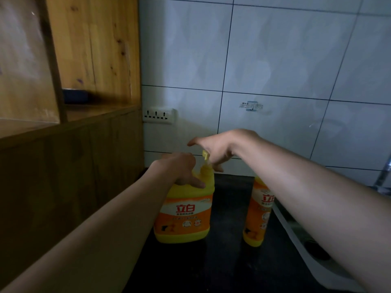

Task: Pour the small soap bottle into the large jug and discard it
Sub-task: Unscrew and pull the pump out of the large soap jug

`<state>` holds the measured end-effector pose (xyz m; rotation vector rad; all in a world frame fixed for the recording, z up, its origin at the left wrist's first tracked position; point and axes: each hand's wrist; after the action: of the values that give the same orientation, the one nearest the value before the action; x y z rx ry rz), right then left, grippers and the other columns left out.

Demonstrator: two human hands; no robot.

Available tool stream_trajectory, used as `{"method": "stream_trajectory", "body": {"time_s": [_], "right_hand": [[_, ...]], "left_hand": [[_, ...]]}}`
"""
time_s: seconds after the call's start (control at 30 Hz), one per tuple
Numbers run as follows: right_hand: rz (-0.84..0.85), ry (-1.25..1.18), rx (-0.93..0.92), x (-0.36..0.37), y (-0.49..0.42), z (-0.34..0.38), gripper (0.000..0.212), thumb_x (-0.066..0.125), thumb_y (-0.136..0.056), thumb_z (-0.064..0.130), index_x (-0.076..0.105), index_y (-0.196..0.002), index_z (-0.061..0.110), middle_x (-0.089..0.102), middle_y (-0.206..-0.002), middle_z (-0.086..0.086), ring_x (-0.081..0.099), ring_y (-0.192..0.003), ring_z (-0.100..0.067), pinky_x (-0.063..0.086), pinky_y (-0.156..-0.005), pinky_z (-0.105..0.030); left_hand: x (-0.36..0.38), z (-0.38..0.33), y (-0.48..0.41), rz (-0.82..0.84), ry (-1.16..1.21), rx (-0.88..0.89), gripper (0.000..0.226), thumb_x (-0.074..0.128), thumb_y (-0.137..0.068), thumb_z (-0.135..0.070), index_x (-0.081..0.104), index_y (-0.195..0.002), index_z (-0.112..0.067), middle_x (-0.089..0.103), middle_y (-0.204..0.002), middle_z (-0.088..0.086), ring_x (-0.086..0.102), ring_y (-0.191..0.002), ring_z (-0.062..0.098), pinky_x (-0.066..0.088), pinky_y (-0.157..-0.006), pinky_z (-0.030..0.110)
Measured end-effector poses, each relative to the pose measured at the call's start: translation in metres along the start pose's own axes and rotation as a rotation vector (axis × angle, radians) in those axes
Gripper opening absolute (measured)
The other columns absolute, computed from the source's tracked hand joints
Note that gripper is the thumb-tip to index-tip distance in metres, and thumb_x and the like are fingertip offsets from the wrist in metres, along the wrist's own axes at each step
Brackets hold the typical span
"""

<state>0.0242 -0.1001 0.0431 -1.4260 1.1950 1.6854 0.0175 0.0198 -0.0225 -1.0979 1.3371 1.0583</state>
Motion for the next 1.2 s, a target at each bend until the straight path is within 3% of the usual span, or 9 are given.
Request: {"method": "stream_trajectory", "body": {"time_s": [0.2,0.33,0.37,0.43,0.57,0.7,0.93,1.07,1.2], "right_hand": [[-0.057,-0.369,0.172,-0.014,0.001,0.011,0.042,0.053,-0.088,0.02,0.046,-0.129,0.01,0.049,-0.126,-0.019,0.072,-0.082,-0.035,0.06,-0.075,-0.042],[-0.154,-0.01,0.207,-0.002,0.0,0.023,0.022,0.04,-0.098,0.016,0.031,-0.083,0.002,0.056,-0.074,-0.019,0.056,-0.044,-0.02,0.048,-0.049,-0.029],[-0.14,0.041,0.207,0.0,0.001,0.025,0.021,0.041,-0.098,0.013,0.056,-0.111,0.006,0.056,-0.07,-0.018,0.051,-0.044,-0.02,0.044,-0.051,-0.029],[-0.099,0.09,0.223,0.003,0.002,0.025,0.033,0.048,-0.098,0.016,0.05,-0.066,0.007,0.052,-0.064,-0.011,0.048,-0.052,-0.019,0.048,-0.066,-0.033],[-0.035,0.08,0.157,0.001,-0.001,0.022,0.018,0.067,-0.088,0.014,0.065,-0.097,-0.001,0.067,-0.084,-0.011,0.066,-0.075,-0.028,0.054,-0.087,-0.04],[-0.029,0.179,0.043,-0.005,0.002,0.021,0.069,0.076,-0.079,0.016,0.045,-0.14,0.016,0.053,-0.133,-0.006,0.055,-0.119,-0.027,0.048,-0.091,-0.033],[-0.116,0.287,0.171,0.009,-0.006,0.015,0.032,0.06,-0.091,0.036,0.059,-0.07,0.011,0.058,-0.067,-0.002,0.052,-0.06,-0.018,0.046,-0.086,-0.036],[-0.046,0.27,0.072,0.003,-0.006,0.012,0.067,0.071,-0.082,0.016,0.043,-0.143,0.021,0.051,-0.137,-0.01,0.052,-0.121,-0.029,0.043,-0.089,-0.03],[-0.226,0.296,0.142,0.003,-0.005,0.007,0.084,0.073,-0.071,0.048,0.031,-0.143,0.039,0.027,-0.146,-0.012,0.023,-0.136,-0.037,0.031,-0.107,-0.046]], "left_hand": [[0.001,0.0,0.0,-0.014,-0.029,0.017,0.074,0.061,-0.074,-0.067,0.046,-0.122,-0.012,0.056,-0.121,0.005,0.054,-0.097,0.021,0.046,-0.079,0.035],[0.002,0.001,-0.003,-0.013,-0.03,0.029,0.079,0.061,-0.074,-0.067,0.045,-0.128,-0.011,0.056,-0.121,0.006,0.054,-0.097,0.022,0.047,-0.08,0.036],[0.003,0.001,-0.004,-0.015,-0.03,0.032,0.083,0.061,-0.073,-0.068,0.042,-0.133,-0.013,0.055,-0.126,0.007,0.055,-0.104,0.024,0.049,-0.086,0.038],[0.004,0.001,-0.005,-0.017,-0.012,0.025,0.084,0.062,-0.072,-0.068,0.041,-0.134,-0.016,0.054,-0.129,0.006,0.054,-0.11,0.025,0.048,-0.09,0.04],[0.003,0.001,-0.002,-0.032,-0.001,0.017,0.073,0.063,-0.074,-0.065,0.046,-0.121,-0.012,0.056,-0.12,0.007,0.052,-0.094,0.022,0.044,-0.078,0.035],[0.005,0.002,-0.003,-0.057,0.012,0.032,0.076,0.063,-0.072,-0.067,0.047,-0.125,-0.014,0.058,-0.12,0.006,0.054,-0.094,0.021,0.046,-0.077,0.035],[0.003,-0.001,0.003,-0.057,-0.006,0.024,0.066,0.06,-0.076,-0.065,0.048,-0.115,-0.014,0.055,-0.109,0.003,0.049,-0.09,0.019,0.04,-0.075,0.032],[0.002,0.0,0.003,-0.054,-0.013,0.036,0.071,0.06,-0.076,-0.065,0.046,-0.12,-0.011,0.054,-0.103,0.002,0.049,-0.087,0.018,0.041,-0.073,0.032],[0.002,0.0,0.005,-0.071,-0.015,0.033,0.069,0.06,-0.075,-0.066,0.048,-0.116,-0.013,0.053,-0.103,0.001,0.049,-0.087,0.018,0.04,-0.073,0.032]]}}
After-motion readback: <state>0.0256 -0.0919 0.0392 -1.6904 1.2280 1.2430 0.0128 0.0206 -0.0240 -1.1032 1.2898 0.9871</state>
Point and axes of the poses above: each hand's wrist, its own y-axis away from the middle knuckle, its own x-axis out of the palm, z = x × y
